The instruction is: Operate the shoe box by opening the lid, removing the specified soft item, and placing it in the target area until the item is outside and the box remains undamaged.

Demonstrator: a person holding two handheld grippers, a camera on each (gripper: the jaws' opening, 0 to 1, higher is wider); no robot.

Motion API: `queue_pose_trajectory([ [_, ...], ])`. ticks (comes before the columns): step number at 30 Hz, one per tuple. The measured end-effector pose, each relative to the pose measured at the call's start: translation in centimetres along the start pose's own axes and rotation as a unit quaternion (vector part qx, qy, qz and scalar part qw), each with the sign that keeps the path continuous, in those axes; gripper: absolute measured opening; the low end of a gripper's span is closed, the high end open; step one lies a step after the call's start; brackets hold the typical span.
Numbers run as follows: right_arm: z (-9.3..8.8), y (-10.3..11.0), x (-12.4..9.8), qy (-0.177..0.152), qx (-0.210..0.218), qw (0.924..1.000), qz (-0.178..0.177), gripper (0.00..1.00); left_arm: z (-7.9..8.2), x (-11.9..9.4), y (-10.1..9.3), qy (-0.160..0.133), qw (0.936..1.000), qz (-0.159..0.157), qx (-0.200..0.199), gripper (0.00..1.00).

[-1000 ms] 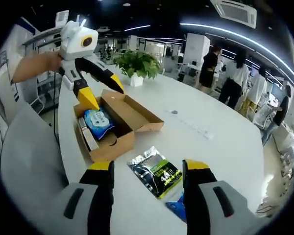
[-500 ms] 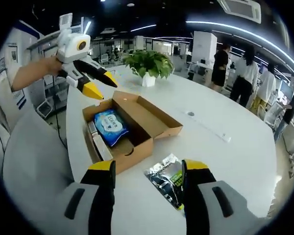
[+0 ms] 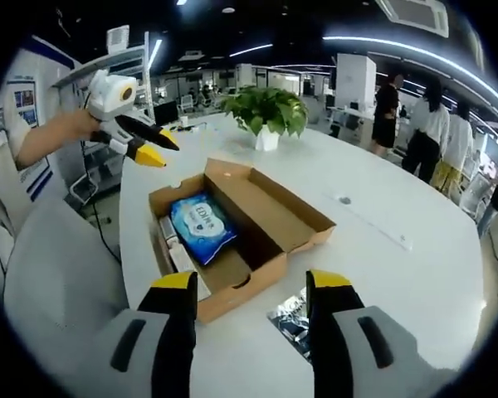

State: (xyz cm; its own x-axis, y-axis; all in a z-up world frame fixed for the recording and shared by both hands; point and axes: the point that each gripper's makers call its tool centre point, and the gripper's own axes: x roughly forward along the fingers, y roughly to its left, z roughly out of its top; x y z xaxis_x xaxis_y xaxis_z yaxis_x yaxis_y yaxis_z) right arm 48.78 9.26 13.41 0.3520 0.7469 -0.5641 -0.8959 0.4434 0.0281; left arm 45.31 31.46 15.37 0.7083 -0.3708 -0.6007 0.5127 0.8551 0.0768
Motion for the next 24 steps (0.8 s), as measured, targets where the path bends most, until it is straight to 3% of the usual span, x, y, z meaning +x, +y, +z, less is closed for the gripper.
queue_pose_trajectory([
  [8,0.4,1.6,3.1,0.012,-0.01,0.9993,0.032,0.45,-3.5,-1.1,2.1,0.014,0.9989,0.037,-0.025,0.27],
  [12,0.5,2.2,4.8,0.015,-0.002,0.9989,0.044,0.43,-6.0,-1.4,2.8,0.027,0.9971,0.055,-0.046,0.23],
  [18,-0.4,3.3,7.7,0.032,0.017,0.9968,0.071,0.39,-10.1,-1.3,3.7,0.057,0.9924,0.08,-0.074,0.18],
  [24,-1.4,3.9,10.4,0.051,0.028,0.9957,0.072,0.34,-12.1,-1.0,3.9,0.069,0.9881,0.087,-0.107,0.15],
])
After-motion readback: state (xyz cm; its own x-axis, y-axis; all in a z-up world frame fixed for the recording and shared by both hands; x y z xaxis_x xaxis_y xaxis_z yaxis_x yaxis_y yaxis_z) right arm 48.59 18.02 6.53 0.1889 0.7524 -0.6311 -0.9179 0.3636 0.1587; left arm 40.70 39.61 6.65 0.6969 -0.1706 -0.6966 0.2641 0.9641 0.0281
